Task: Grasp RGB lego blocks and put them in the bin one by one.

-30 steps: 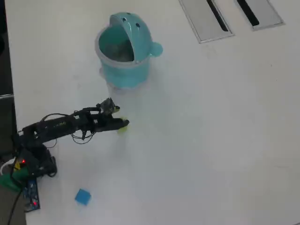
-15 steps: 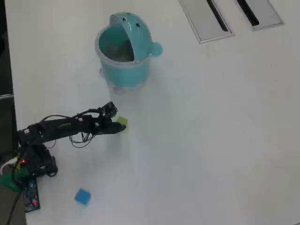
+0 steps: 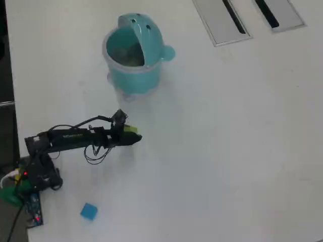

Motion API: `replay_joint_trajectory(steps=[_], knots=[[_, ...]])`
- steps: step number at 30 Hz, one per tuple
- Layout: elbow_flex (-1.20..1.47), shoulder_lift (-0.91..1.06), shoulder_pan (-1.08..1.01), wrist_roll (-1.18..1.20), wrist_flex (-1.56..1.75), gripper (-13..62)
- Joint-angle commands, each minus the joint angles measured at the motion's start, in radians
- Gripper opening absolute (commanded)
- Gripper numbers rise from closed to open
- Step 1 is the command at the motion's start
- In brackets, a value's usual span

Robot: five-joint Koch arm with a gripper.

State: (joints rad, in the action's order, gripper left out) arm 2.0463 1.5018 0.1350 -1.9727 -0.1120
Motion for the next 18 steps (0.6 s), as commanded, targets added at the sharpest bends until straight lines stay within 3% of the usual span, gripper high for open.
replay_joint_trajectory(steps=[1, 11, 18], knots=[[-0.029, 0.04, 0.017, -0.014, 0.048, 35.4], [0.12, 0.241, 0.215, -0.009, -0.072, 35.6], [0.038, 0.123, 0.212, -0.014, -0.038, 35.4]])
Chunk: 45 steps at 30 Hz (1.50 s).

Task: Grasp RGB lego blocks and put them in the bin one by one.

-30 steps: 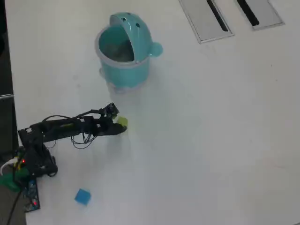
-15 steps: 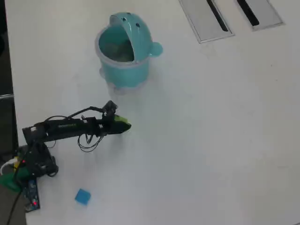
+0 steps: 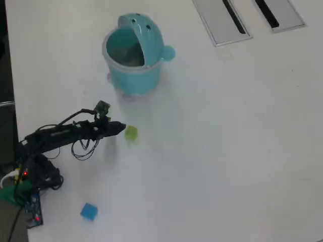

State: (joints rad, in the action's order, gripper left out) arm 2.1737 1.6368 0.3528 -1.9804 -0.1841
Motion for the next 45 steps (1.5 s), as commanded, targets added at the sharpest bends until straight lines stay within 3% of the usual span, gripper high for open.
replay_joint_trajectory(steps=[1, 18, 31, 38, 45], knots=[[-0.103, -0.034, -0.018, -0.008, 0.034, 35.4], [-0.236, -0.295, -0.187, -0.118, 0.075, 35.3], [-0.195, -0.285, -0.16, -0.078, 0.13, 28.7], [-0.155, -0.255, -0.126, -0.003, 0.179, 19.5], [-0.123, -0.17, -0.091, 0.103, 0.198, 19.4]])
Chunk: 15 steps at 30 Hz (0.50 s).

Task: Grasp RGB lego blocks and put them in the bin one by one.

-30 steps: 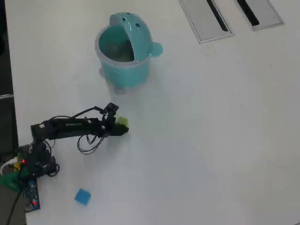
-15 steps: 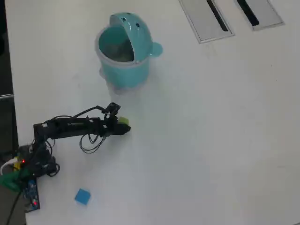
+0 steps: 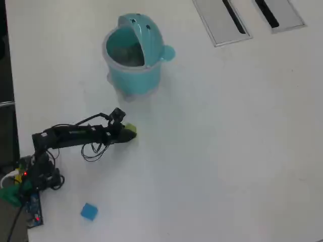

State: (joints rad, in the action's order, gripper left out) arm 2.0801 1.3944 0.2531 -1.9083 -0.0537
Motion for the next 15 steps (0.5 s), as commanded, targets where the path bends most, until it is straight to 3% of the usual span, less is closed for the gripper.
replay_joint_trajectory(steps=[1, 15], knots=[[-0.026, 0.092, 0.014, 0.048, 0.067, 19.4], [0.005, 0.347, 0.081, 0.241, 0.115, 17.1]])
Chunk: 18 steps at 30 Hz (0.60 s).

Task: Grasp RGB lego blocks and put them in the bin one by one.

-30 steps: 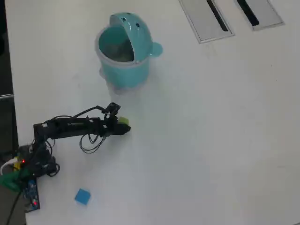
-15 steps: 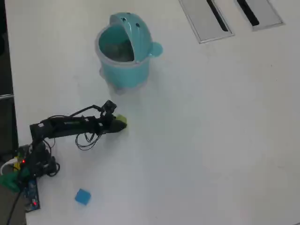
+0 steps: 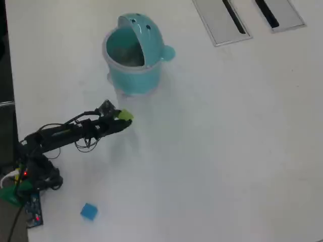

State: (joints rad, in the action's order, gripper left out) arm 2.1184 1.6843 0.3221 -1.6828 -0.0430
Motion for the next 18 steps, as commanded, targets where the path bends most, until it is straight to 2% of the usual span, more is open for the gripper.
replay_joint_trajectory(steps=[1, 8, 18], knots=[[-0.031, 0.072, 0.025, 0.031, 0.117, 17.1], [-0.021, 0.12, 0.112, 0.144, 0.311, 17.2], [-0.169, 0.14, 0.19, 0.236, 0.313, 17.1]])
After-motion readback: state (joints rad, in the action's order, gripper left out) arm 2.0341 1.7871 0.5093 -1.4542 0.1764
